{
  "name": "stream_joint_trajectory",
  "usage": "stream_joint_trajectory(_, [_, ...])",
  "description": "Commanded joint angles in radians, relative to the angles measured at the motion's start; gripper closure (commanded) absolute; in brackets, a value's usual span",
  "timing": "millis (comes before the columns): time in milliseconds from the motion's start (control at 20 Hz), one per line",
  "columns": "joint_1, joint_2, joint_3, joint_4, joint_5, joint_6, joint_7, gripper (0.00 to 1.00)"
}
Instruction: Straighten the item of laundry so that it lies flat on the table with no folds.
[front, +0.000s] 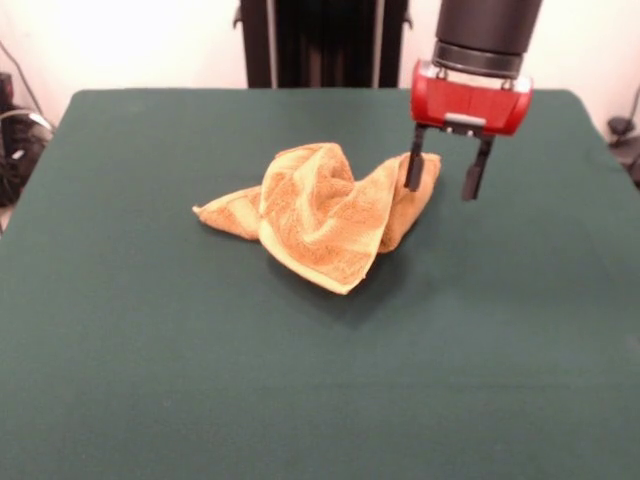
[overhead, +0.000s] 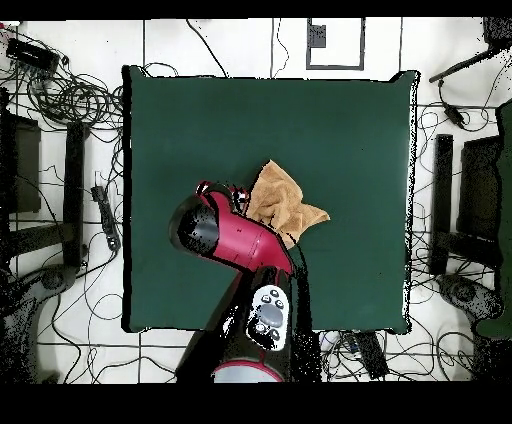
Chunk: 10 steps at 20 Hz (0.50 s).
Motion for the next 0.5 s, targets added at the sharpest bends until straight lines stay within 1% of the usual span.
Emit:
stream_joint_trajectory(50, [0.074,0.014,-0.013,0.054,0.049,0.162,0.282,0.0])
stream_joint_trajectory(350, [0.079,-0.017,-0.017,0.122,0.041,0.147,0.286,0.0])
stream_joint_trajectory(500, [0.051,-0.021,0.009,0.14,0.025,0.114,0.259,0.0])
